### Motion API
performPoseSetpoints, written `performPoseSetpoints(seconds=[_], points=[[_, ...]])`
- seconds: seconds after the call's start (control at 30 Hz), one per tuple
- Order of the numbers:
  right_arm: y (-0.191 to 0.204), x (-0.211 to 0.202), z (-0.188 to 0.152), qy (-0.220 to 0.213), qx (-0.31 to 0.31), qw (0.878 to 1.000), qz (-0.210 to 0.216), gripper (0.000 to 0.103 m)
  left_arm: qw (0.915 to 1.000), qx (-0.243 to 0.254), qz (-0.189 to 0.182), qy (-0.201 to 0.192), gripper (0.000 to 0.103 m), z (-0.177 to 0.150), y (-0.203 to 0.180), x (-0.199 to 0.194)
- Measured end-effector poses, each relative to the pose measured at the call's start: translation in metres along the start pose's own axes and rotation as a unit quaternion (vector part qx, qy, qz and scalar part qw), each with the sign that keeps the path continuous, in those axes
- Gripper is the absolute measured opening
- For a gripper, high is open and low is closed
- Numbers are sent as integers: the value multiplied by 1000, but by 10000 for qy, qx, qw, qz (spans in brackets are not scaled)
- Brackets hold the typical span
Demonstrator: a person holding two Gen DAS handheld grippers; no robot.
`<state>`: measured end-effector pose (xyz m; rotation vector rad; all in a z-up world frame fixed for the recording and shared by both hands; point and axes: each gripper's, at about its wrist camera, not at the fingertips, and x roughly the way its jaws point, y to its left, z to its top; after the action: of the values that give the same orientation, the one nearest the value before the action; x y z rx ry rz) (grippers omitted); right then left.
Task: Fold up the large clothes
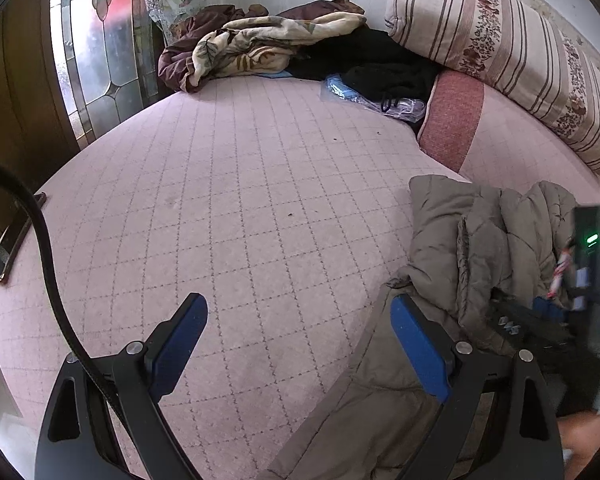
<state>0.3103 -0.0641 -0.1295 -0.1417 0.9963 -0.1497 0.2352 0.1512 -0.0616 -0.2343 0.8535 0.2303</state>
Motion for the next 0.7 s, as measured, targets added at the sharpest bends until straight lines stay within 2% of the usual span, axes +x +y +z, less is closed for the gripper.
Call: performPoseSetpoints(seconds=[0.13,0.23,0.33,0.4,0.47,0.53,0.7], points=[[-21,-44,7,-457,232,9981,340,66,10000,53,-25,5,93,-1,-3,0],[-57,-66,5,-795,519,9954,152,67,10000,75,-49,-1,93,-2,-5,-1],[-90,-50,-2,-564,871,9943,-236,67,9999,146,-42,-13,93,-4,-9,-2],[-112,-22,-12,-149,1150,9924,-408,67,9998,189,-40,-33,93,-5,-12,-2],[-125,11,-21,420,1362,9897,-144,68,9997,251,-21,-64,93,-6,-14,-3],[-131,13,-25,364,1465,9885,-66,68,9996,285,-4,-94,93,-7,-16,-3],[-126,-28,-28,-90,1218,9922,-243,69,9989,403,9,-220,93,-13,-21,-8]])
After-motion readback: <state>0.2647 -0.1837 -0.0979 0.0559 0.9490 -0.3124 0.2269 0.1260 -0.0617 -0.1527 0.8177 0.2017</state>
